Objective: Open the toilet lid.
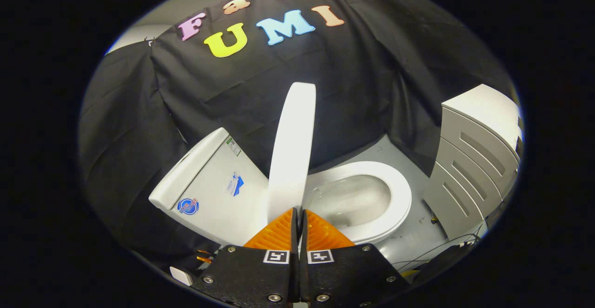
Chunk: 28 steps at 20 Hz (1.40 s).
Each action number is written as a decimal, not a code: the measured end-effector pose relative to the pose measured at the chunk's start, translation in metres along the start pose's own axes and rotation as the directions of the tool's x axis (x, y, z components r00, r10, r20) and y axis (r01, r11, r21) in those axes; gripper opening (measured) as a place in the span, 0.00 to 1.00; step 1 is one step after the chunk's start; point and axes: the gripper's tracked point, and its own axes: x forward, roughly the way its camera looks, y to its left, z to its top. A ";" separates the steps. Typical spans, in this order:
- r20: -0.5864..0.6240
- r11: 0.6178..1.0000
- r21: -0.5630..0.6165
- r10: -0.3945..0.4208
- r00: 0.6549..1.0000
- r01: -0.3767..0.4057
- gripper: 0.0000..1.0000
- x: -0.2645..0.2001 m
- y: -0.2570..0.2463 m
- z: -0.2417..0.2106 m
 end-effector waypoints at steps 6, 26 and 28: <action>0.056 0.994 -0.103 0.030 0.998 -0.024 0.00 -0.002 0.040 0.002; 0.118 0.948 -0.291 0.167 0.979 -0.127 0.00 0.023 0.165 -0.017; 0.115 0.940 -0.314 0.179 0.977 -0.135 0.00 0.027 0.176 -0.021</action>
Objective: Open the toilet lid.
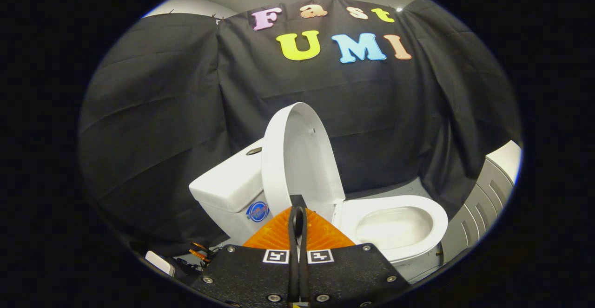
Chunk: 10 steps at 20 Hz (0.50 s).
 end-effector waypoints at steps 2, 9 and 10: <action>0.009 1.000 -0.023 0.002 1.000 -0.002 0.00 0.003 0.008 0.000; 0.039 0.997 -0.073 -0.016 0.999 0.019 0.00 0.011 0.021 0.000; 0.045 0.997 -0.073 -0.018 0.999 0.021 0.00 0.010 0.021 -0.001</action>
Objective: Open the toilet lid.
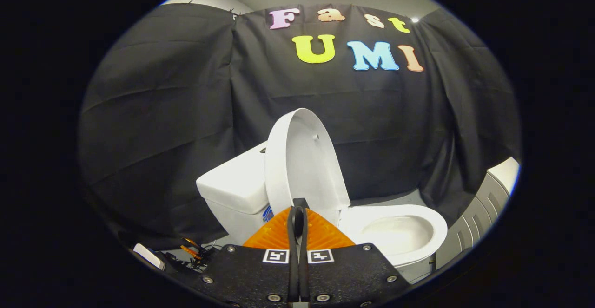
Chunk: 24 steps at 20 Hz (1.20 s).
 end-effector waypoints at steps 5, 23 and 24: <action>0.035 0.991 0.112 0.068 0.997 -0.072 0.07 -0.001 -0.007 0.002; 0.284 0.983 0.022 0.169 0.944 -0.182 0.95 -0.104 -0.134 0.096; 0.304 0.986 0.021 0.150 0.941 -0.164 0.96 -0.112 -0.150 0.101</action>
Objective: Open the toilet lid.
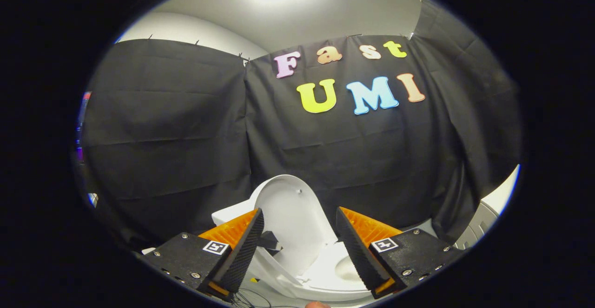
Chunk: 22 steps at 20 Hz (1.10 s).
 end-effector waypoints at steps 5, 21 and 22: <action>0.081 0.997 -0.020 -0.067 0.994 0.068 0.95 -0.036 -0.057 0.020; 0.072 0.969 -0.071 -0.232 0.970 0.237 0.95 -0.107 -0.166 0.006; 0.063 0.967 -0.080 -0.238 0.969 0.242 0.95 -0.110 -0.168 0.001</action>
